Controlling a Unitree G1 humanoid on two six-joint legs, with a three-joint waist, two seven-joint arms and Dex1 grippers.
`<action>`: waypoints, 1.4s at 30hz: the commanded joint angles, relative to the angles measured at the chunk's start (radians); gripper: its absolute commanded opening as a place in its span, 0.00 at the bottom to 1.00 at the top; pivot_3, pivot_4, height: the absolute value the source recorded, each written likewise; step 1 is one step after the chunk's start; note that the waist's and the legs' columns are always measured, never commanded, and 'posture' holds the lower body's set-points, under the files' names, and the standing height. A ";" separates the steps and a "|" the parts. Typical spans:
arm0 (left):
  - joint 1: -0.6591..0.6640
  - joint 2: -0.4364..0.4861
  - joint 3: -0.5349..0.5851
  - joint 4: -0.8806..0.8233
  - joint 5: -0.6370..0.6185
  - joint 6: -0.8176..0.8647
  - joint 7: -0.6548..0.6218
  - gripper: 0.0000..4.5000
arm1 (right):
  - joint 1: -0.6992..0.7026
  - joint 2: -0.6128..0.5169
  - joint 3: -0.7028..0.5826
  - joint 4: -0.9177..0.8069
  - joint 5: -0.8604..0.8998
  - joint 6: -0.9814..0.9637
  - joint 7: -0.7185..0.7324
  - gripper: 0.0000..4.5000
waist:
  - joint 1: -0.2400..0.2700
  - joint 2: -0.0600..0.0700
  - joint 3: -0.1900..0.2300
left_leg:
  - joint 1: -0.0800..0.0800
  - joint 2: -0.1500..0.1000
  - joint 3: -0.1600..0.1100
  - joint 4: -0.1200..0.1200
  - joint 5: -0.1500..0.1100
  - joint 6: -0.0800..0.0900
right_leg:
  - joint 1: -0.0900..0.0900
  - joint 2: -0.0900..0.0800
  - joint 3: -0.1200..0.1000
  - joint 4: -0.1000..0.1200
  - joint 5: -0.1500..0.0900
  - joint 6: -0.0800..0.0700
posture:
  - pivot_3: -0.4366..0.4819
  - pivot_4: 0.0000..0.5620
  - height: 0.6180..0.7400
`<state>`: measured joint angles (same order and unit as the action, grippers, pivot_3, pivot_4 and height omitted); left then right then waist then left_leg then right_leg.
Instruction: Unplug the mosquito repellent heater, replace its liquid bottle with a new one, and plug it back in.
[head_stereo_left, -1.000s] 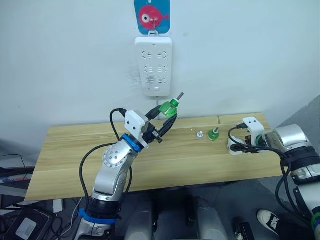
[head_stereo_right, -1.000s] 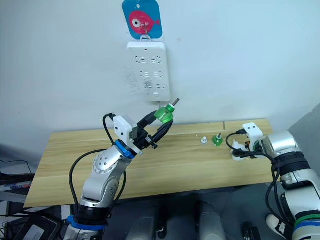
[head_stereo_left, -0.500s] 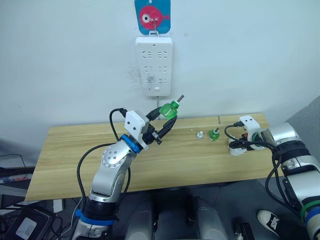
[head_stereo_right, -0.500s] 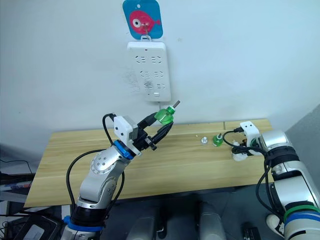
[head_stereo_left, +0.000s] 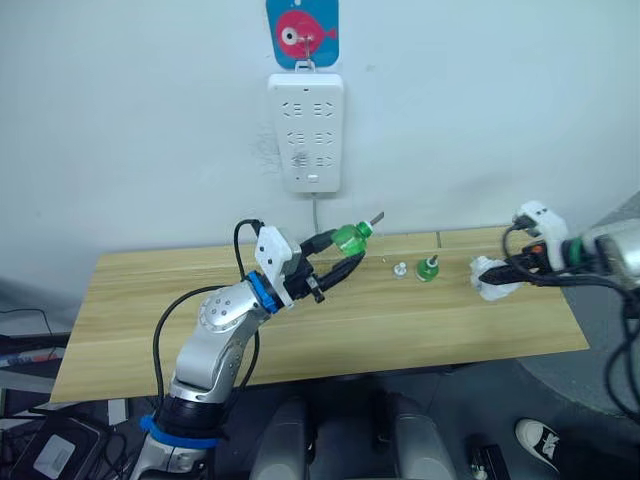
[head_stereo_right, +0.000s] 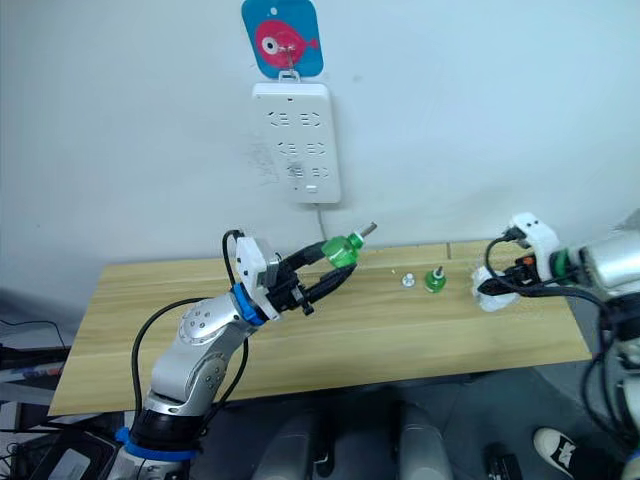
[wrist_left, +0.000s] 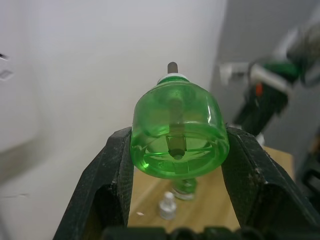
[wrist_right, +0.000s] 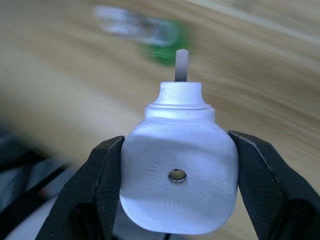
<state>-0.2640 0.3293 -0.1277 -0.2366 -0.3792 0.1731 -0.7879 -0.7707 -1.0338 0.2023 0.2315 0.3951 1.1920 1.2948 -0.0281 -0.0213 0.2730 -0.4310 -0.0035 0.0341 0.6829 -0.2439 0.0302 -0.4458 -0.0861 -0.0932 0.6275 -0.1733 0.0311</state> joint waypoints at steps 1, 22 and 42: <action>-0.005 0.023 -0.042 -0.026 -0.022 -0.064 -0.119 0.49 | -0.089 -0.024 -0.139 -0.007 0.236 0.313 0.112 0.64 | -0.005 0.000 0.000 | 0.000 0.000 0.001 0.000 0.000 0.000 | 0.000 0.000 0.000 0.000 0.001 -0.001 | 0.32 0.45 1.00; -0.109 0.012 -0.062 0.049 -0.020 -0.103 -0.237 0.49 | -0.189 0.055 -0.209 0.068 0.813 0.422 -0.327 0.64 | -0.001 0.000 0.000 | -0.001 -0.002 0.002 0.000 0.000 0.000 | -0.001 -0.002 0.001 0.000 0.002 -0.003 | 0.32 0.42 1.00; -0.150 -0.030 -0.069 0.035 -0.026 -0.105 -0.220 0.49 | -0.160 0.107 -0.217 0.067 1.080 0.422 -0.621 0.64 | -0.001 0.000 0.000 | -0.001 -0.002 0.002 0.001 0.000 0.001 | -0.001 -0.001 0.001 0.000 0.002 -0.003 | 0.34 0.39 1.00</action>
<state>-0.3878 0.3217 -0.1865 -0.1560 -0.3863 0.0808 -1.0121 -0.9405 -0.9265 -0.0089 0.3345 1.4363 1.6053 0.6771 -0.0287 -0.0212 0.2729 -0.4324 -0.0056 0.0361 0.6835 -0.2440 0.0307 -0.4464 -0.0874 -0.0928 0.6275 -0.1716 0.0284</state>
